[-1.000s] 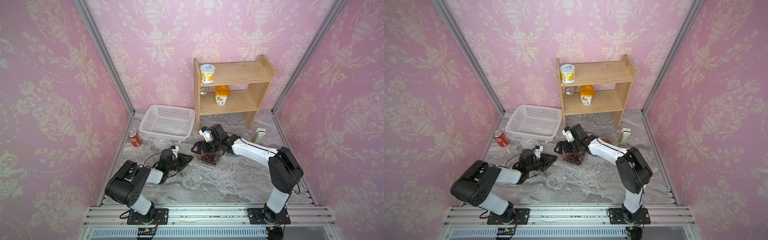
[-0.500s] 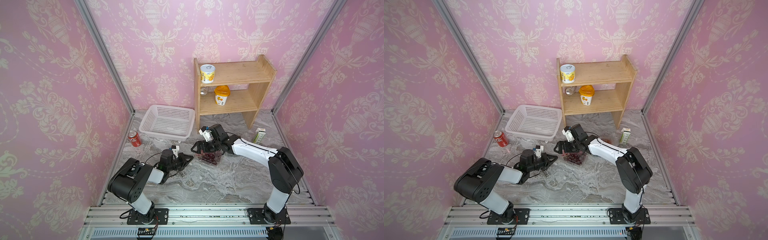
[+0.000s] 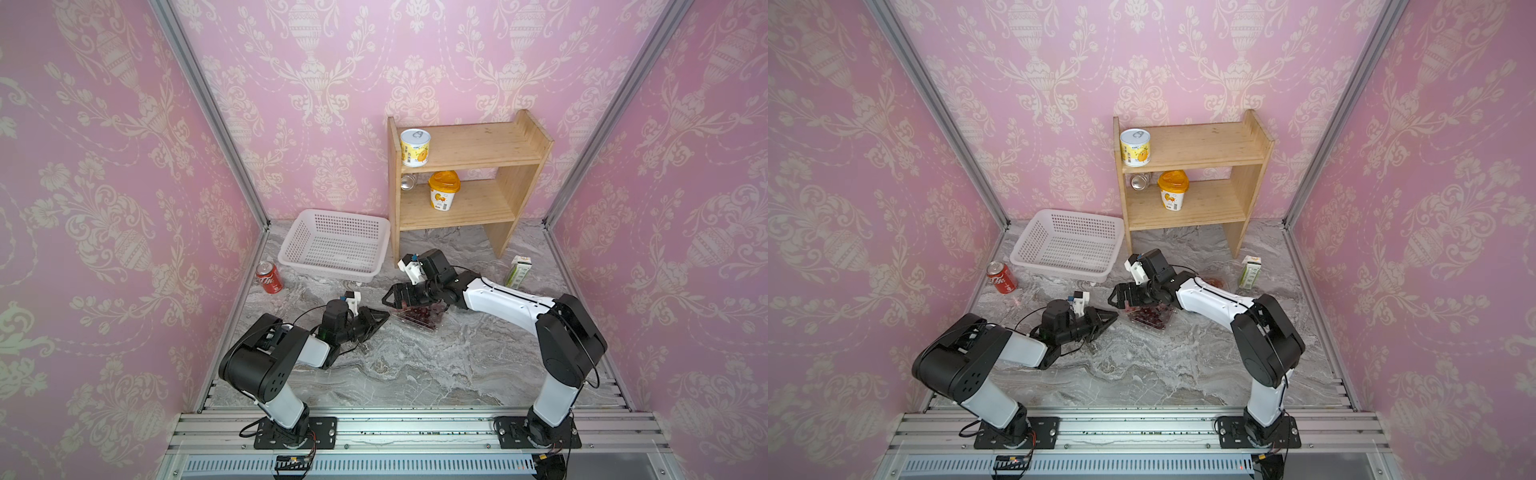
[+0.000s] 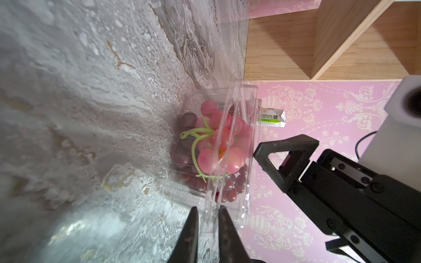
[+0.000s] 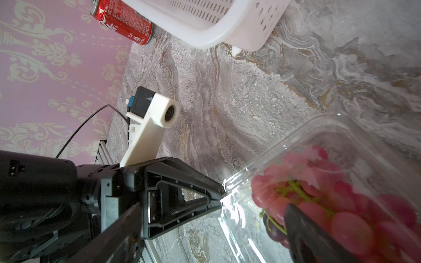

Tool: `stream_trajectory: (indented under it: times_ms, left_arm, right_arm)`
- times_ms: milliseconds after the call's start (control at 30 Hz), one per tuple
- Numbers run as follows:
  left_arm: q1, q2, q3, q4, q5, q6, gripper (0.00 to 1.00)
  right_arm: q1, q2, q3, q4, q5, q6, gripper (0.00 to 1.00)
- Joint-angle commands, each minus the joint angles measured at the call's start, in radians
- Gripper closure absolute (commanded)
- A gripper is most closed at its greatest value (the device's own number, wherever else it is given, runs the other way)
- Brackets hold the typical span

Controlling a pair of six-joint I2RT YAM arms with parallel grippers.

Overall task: Pack grapes into containers
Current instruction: Close the packing box at the center of the board.

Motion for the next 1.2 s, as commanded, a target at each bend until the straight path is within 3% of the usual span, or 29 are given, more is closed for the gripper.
stream_trajectory:
  times_ms: [0, 333, 833, 900, 1167]
  left_arm:
    - [-0.007, 0.019, -0.002, 0.003, -0.026, -0.015, 0.8]
    - [-0.012, 0.03, -0.004, 0.005, -0.047, -0.012, 0.89]
    - [-0.025, 0.109, -0.014, 0.115, -0.06, -0.042, 0.93]
    - [-0.027, 0.115, -0.01, 0.116, -0.063, -0.041, 0.98]
    - [-0.035, 0.117, 0.01, 0.054, -0.073, -0.013, 1.0]
  right_arm:
    - [0.006, 0.011, -0.013, 0.007, -0.006, 0.013, 0.01]
    - [0.007, 0.01, -0.018, 0.015, -0.011, 0.017, 0.02]
    - [0.007, 0.008, -0.011, 0.005, -0.013, 0.015, 0.02]
    - [0.008, 0.011, -0.01, 0.006, -0.013, 0.014, 0.02]
    - [0.007, 0.015, -0.008, 0.003, -0.015, 0.012, 0.02]
